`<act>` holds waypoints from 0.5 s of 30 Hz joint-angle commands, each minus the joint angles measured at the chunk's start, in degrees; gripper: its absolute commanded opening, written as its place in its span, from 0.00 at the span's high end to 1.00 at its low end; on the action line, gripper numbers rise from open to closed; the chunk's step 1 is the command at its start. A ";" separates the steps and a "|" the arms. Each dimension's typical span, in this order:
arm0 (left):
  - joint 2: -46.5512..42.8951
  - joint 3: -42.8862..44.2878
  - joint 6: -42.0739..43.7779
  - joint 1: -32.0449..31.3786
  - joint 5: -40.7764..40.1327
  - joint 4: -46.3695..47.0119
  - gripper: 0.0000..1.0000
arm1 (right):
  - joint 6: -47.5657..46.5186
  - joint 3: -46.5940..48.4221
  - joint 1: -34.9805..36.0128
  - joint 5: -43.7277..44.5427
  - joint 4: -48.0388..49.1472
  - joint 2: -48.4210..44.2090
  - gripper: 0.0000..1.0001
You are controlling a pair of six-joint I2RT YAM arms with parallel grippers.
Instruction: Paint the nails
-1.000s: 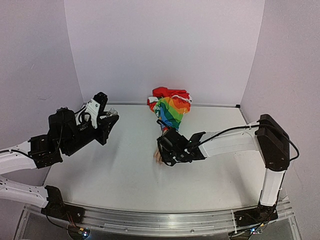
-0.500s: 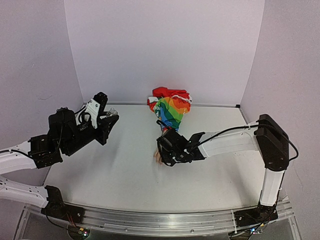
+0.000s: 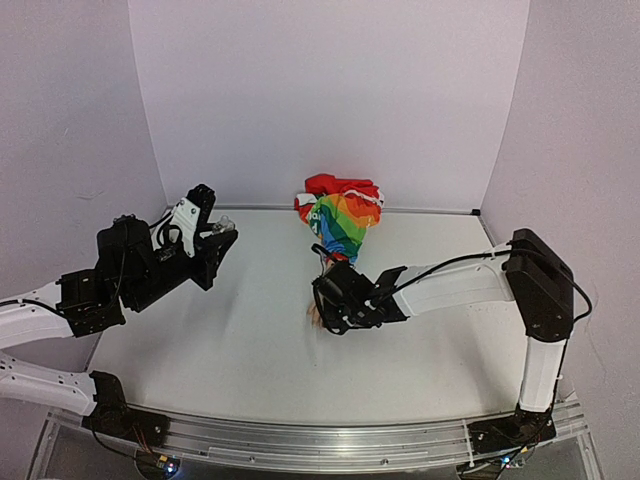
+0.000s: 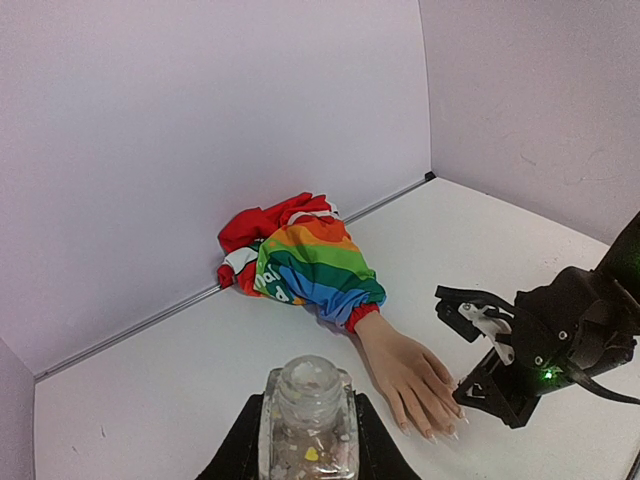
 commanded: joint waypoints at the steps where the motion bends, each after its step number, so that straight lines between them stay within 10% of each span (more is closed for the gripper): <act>1: -1.27 1.21 0.26 0.33 -0.30 1.26 1.00 | 0.16 1.56 -0.01 0.11 -0.42 0.96 1.00; 15: -1.21 1.26 0.24 0.42 -0.13 1.44 1.00 | 0.39 1.35 -0.01 -0.91 -0.67 1.36 1.00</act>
